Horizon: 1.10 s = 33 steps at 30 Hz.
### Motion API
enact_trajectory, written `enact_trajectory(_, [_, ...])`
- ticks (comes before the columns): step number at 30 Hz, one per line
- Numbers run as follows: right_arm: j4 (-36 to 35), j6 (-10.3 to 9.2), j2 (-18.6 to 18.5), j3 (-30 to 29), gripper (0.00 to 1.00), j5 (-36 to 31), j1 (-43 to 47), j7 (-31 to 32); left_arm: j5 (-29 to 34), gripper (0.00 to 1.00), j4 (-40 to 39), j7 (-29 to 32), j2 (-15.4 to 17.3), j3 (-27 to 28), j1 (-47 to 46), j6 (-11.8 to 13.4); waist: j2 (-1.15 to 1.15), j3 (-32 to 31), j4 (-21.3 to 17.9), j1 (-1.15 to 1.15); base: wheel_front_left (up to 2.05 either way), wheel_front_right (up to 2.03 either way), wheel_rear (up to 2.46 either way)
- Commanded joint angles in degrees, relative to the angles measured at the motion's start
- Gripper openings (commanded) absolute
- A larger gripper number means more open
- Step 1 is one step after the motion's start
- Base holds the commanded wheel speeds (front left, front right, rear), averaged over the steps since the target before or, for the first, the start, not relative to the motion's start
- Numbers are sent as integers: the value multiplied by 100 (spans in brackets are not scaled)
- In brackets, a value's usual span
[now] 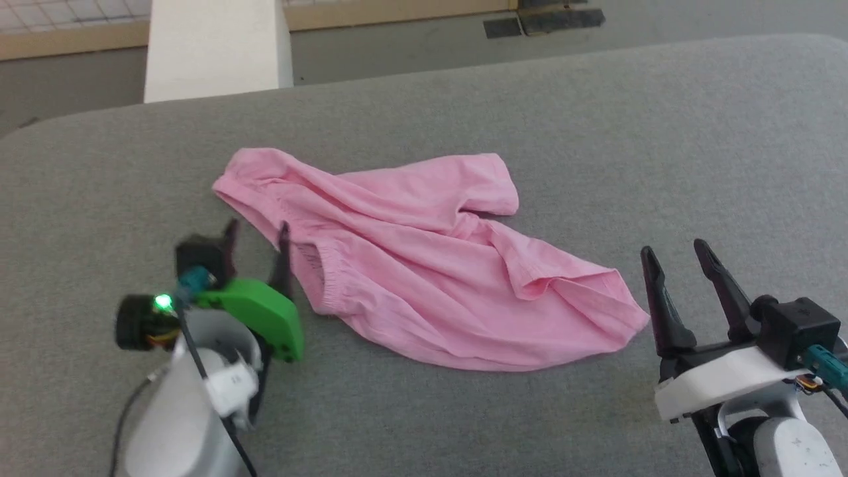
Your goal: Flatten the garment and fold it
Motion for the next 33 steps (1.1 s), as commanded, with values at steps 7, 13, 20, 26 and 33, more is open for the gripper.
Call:
enact_trajectory(7, [-111, -8, 46, 53, 100, -25, 168, 90, -106, 100, -824, 60, -268, -403, 1000, 1, 0, -391, 221, -1, 0, 0, 0])
enact_trajectory(13, [-120, -8, 79, 74, 100, -4, 232, 106, -249, 100, -776, 355, -316, -517, 1191, -18, 0, -429, 107, -1, 0, 0, 0])
enact_trajectory(20, [-141, -8, 109, 45, 100, 24, 204, 81, -472, 100, -423, 842, -352, -504, 1012, -26, 0, -304, -156, -1, 0, 0, 0])
enact_trajectory(26, [-103, -8, 125, 26, 100, 42, 151, 30, -488, 100, -269, 863, -311, -434, 814, 29, 0, -163, -323, -1, 0, 0, 0])
enact_trajectory(33, [-34, -8, 148, 27, 100, 44, 109, -15, -501, 0, -109, 1030, -244, -523, 685, -63, 0, -91, -368, -1, 0, 0, 0])
